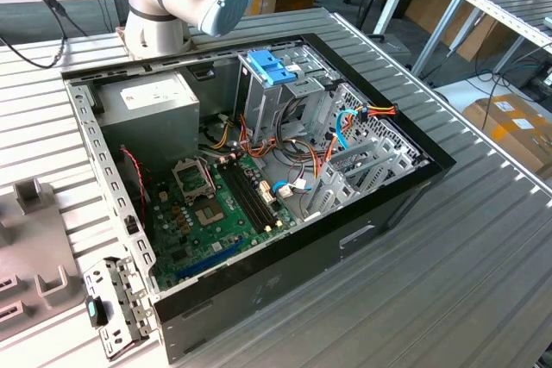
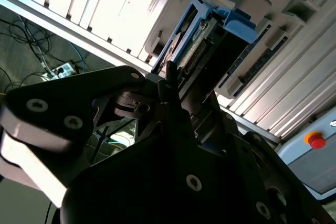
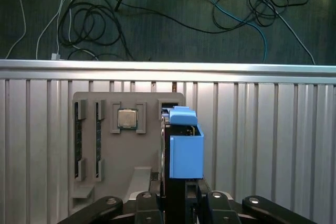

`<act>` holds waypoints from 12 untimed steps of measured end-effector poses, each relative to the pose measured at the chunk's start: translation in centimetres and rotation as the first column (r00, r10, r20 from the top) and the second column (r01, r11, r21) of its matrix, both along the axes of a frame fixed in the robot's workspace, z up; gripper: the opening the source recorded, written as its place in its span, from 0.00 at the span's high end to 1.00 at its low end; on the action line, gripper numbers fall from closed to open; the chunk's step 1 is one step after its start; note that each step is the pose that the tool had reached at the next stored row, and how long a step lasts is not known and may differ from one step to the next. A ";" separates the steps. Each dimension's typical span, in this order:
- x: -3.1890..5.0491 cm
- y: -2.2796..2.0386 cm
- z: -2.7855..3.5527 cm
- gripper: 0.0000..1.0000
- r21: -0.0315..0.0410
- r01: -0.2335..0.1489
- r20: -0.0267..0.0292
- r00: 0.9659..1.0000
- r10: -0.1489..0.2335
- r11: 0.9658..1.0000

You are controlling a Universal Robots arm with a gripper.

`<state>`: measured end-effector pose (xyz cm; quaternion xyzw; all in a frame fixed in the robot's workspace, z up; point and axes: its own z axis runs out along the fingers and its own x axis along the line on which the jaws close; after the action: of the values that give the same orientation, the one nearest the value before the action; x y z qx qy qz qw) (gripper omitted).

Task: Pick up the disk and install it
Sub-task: 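Pick up the disk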

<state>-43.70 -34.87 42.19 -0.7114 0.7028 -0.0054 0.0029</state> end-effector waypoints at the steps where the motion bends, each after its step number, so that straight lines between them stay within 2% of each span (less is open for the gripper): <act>1: 0.00 0.00 0.16 0.65 0.000 0.000 0.000 1.000 0.000 1.000; 4: 0.00 0.00 0.81 0.65 0.000 0.000 0.000 1.000 0.000 1.000; 9: 0.00 0.00 2.49 0.65 0.000 0.000 0.000 1.000 0.000 1.000; 12: 0.00 0.00 3.23 0.65 0.000 0.000 0.000 1.000 0.000 1.000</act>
<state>-43.70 -34.87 45.42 -0.7114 0.7028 -0.0054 0.0028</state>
